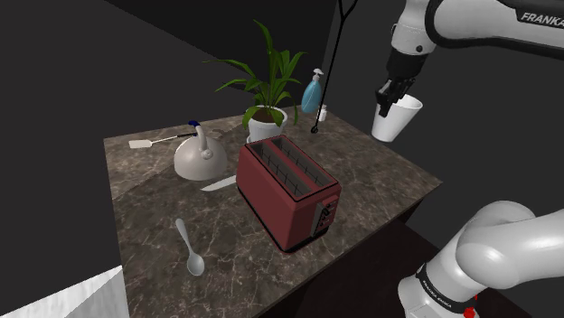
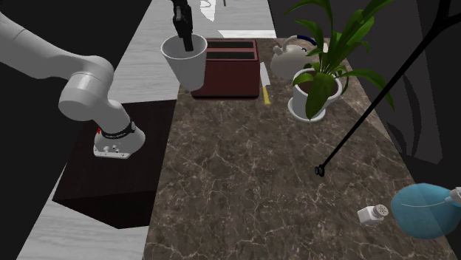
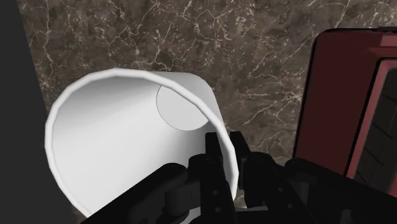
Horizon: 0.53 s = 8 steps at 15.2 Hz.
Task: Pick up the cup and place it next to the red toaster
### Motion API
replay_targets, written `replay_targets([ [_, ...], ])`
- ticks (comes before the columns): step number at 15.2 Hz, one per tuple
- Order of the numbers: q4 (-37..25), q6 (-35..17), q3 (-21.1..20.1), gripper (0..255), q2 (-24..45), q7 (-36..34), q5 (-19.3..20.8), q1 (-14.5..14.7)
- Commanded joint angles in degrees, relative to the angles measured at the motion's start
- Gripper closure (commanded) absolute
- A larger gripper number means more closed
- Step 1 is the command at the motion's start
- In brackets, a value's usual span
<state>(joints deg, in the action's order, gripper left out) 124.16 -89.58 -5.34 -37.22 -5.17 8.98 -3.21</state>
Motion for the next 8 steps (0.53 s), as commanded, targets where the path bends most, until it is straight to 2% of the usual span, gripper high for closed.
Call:
replay_targets([
  [1,1.4,1.2,-2.2,255,-2.1,-2.5,-1.4,0.9],
  [5,2.2,3.7,-6.4,255,-4.8,-7.1,-4.3,2.6],
  [8,5.1,1.6,-6.4,255,-5.6,-7.4,-4.5,2.8],
])
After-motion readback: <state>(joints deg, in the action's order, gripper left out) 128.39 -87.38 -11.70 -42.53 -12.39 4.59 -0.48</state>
